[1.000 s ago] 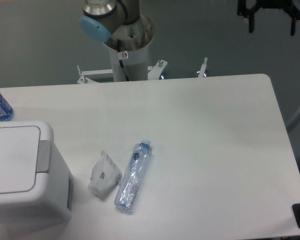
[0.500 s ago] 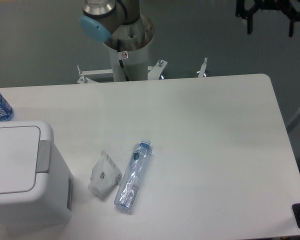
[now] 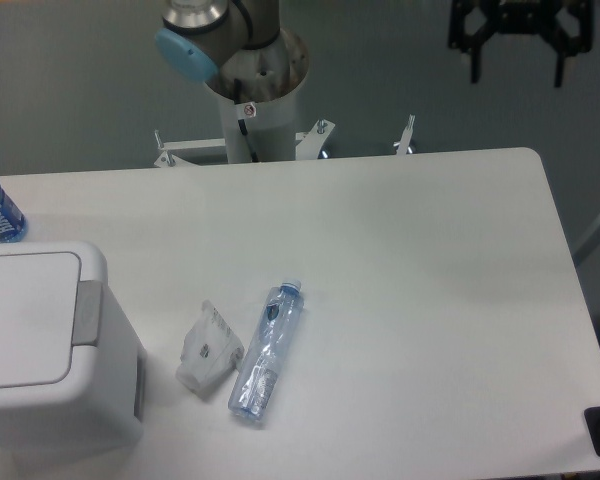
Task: Open the trash can
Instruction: 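Move the open gripper in from its raised position toward the table, then move the open gripper over the white trash can's lid edge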
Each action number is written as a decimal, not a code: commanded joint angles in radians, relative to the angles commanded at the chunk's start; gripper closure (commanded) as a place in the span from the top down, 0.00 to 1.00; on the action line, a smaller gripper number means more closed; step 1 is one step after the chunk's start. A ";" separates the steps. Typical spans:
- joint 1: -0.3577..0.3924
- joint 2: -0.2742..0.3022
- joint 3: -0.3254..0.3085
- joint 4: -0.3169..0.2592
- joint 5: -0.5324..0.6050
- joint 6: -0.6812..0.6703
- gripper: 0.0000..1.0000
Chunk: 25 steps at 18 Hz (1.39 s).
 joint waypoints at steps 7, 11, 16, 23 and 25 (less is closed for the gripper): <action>-0.238 -0.060 0.002 0.119 0.000 -0.416 1.00; -0.362 -0.110 0.008 0.215 0.002 -0.634 1.00; -0.476 -0.143 0.008 0.265 -0.002 -0.775 1.00; -0.588 -0.219 0.011 0.445 0.000 -1.002 1.00; -0.612 -0.229 0.012 0.445 0.000 -1.019 1.00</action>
